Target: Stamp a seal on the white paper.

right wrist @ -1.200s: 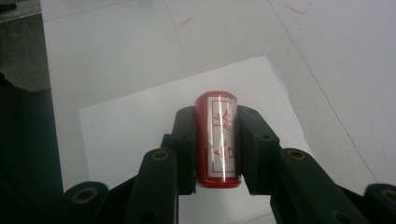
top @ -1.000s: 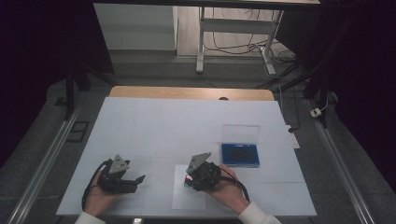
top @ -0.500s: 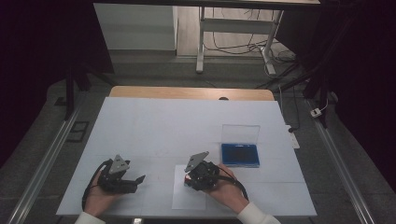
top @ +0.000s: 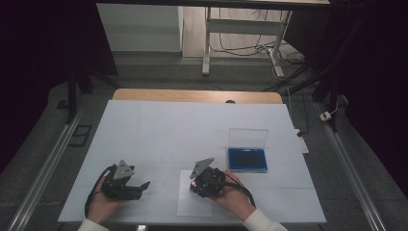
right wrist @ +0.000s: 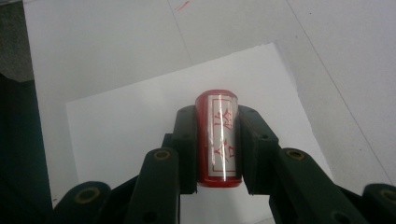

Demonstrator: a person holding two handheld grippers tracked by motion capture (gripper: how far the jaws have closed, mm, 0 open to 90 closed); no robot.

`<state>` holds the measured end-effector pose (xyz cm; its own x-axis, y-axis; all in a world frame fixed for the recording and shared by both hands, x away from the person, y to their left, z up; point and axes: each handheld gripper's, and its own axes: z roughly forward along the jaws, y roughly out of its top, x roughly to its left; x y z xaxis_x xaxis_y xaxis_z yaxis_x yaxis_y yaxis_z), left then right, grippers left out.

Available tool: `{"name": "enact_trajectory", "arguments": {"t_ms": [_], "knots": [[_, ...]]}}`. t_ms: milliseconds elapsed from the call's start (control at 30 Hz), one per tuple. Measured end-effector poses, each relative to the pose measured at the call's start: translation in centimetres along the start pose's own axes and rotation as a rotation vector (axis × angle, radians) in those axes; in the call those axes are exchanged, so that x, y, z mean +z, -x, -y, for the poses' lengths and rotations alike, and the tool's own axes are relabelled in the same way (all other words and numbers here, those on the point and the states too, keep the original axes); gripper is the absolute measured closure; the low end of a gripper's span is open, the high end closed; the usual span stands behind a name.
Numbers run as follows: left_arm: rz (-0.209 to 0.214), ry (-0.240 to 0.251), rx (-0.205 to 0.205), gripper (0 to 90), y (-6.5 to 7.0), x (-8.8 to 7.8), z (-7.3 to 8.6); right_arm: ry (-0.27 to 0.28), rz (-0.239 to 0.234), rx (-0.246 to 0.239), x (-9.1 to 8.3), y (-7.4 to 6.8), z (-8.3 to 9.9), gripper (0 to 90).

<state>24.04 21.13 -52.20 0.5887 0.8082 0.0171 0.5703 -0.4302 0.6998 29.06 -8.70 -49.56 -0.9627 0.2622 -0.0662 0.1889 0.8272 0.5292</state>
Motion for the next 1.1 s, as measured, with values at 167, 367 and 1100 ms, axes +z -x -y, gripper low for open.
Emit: {"name": "enact_trajectory", "arguments": {"t_ms": [167, 367, 1100], "knots": [[-0.001, -0.001, -0.003, 19.2, 0.0, 0.0, 0.0, -0.001, 0.008, -0.012, 0.0, 0.0, 0.0, 70.6], [0.0, 0.0, -0.005, 19.2, 0.0, 0.0, 0.0, 0.01, -0.005, -0.001, 0.0, 0.1, 0.2, 70.7], [-0.002, 0.002, -0.007, 19.2, -0.1, 0.0, 0.0, 0.056, 0.063, -0.063, -1.1, -0.3, 0.0, 69.7]]}}
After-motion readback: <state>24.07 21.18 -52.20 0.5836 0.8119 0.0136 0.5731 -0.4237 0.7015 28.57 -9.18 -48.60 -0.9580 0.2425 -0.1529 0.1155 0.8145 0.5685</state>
